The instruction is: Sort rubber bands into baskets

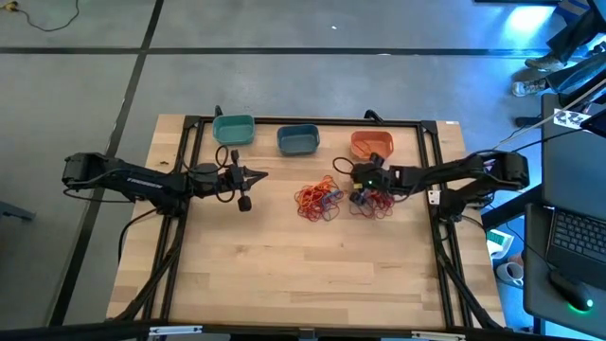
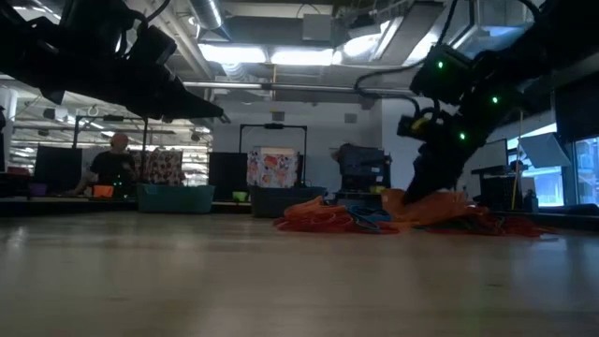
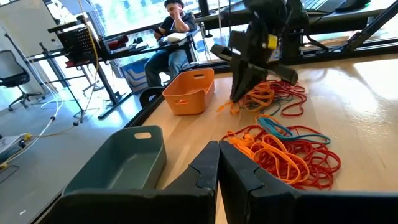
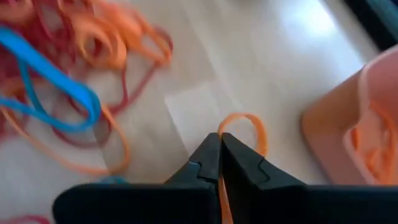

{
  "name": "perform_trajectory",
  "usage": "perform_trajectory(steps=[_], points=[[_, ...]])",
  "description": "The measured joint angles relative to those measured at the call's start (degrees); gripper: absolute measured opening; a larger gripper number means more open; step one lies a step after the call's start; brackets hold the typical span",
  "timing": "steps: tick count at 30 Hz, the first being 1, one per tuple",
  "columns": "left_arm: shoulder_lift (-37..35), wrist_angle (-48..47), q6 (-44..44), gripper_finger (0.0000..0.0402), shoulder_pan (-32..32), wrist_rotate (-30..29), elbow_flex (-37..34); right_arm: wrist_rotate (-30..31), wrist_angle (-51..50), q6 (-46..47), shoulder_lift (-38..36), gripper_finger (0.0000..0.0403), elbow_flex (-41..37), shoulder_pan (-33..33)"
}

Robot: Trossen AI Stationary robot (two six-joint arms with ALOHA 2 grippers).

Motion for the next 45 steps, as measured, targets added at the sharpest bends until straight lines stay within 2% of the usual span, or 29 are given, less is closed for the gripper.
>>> perform_trajectory(steps=[5,15,17,19,22,30,40,45], points=[[0.00,-0.08,-0.06,0.0005,0.00,0.00,0.00,3.94,0.06,-0.05,-4.23,0.0004,0.90,0.00],[0.00,-0.15,-0.15,0.0005,0.00,0.00,0.00,25.73,0.22,-0.13,-9.66,0.0012,0.93,-0.08],[0.00,-0.15,-0.15,0.0005,0.00,0.00,0.00,28.70,0.15,-0.32,-9.62,0.0012,0.93,-0.76],[0.00,-0.17,-0.15,0.0005,0.00,0.00,0.00,29.14,0.14,-0.35,-9.32,0.0012,0.93,-2.32],[0.00,-0.19,-0.15,0.0005,0.00,0.00,0.00,26.62,0.12,-0.30,-8.61,0.0012,0.93,-5.49],[0.00,-0.20,-0.15,0.0005,0.00,0.00,0.00,14.79,-0.09,4.44,-7.21,0.0019,0.93,-13.64],[0.00,-0.19,-0.13,0.0005,0.00,0.00,0.00,8.03,-0.02,4.59,-7.29,0.0140,0.93,-16.09],[0.00,-0.15,-0.13,0.0005,0.00,0.00,0.00,-4.06,0.58,4.28,-7.41,0.0167,0.93,-12.16]])
